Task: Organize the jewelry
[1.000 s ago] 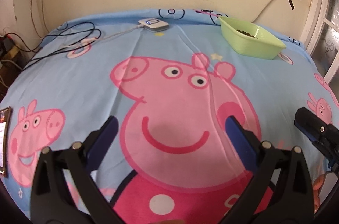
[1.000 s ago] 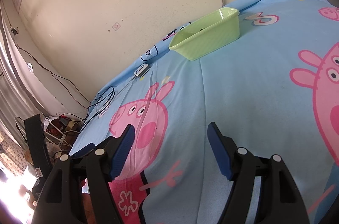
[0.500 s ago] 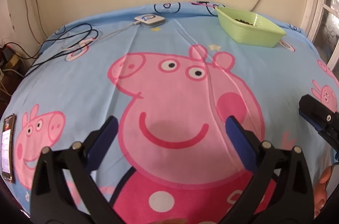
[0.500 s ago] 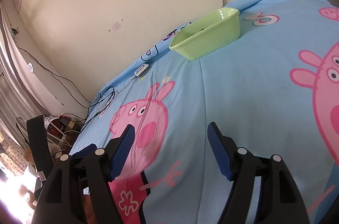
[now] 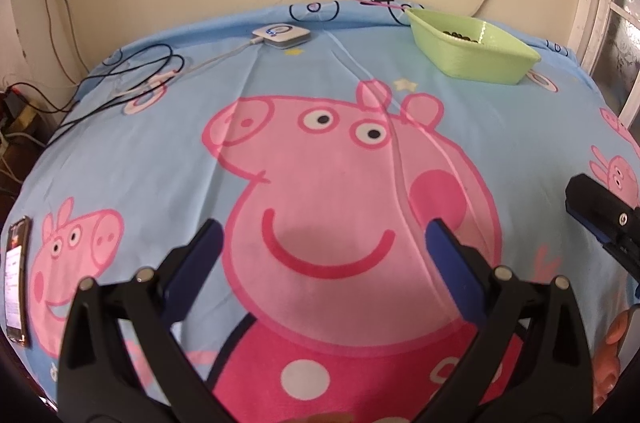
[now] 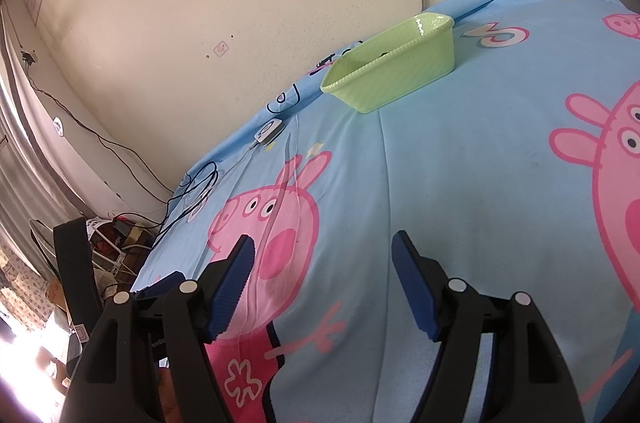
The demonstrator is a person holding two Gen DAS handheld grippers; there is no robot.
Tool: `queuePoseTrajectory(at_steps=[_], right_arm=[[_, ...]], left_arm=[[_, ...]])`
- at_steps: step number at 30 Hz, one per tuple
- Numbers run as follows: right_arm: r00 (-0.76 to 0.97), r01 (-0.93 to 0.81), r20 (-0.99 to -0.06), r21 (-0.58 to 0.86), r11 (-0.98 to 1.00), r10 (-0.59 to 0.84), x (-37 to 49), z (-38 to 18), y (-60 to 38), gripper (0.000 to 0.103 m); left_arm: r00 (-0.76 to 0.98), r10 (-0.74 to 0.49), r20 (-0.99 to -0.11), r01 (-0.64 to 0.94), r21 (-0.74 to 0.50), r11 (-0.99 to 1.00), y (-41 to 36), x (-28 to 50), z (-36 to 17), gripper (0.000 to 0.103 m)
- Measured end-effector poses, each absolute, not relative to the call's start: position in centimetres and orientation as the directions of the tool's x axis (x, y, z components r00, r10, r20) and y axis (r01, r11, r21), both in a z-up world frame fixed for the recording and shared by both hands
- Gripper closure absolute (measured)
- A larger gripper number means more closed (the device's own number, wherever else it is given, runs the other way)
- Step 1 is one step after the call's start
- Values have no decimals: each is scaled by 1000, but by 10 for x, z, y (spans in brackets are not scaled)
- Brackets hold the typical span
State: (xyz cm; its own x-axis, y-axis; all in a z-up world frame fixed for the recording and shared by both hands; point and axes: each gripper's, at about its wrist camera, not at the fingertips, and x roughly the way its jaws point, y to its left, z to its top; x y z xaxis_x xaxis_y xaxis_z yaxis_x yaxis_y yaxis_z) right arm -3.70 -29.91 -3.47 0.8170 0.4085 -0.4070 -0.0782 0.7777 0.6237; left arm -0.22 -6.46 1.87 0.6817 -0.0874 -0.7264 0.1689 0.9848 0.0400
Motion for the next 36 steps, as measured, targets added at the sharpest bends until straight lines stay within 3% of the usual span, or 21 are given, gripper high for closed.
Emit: queuePoseTrajectory(at_steps=[36], right_arm=[[814, -82, -408, 625, 776, 414, -36, -35, -297, 53]], left_arm=[[681, -48, -731, 159, 84, 984, -68, -3, 16, 6]])
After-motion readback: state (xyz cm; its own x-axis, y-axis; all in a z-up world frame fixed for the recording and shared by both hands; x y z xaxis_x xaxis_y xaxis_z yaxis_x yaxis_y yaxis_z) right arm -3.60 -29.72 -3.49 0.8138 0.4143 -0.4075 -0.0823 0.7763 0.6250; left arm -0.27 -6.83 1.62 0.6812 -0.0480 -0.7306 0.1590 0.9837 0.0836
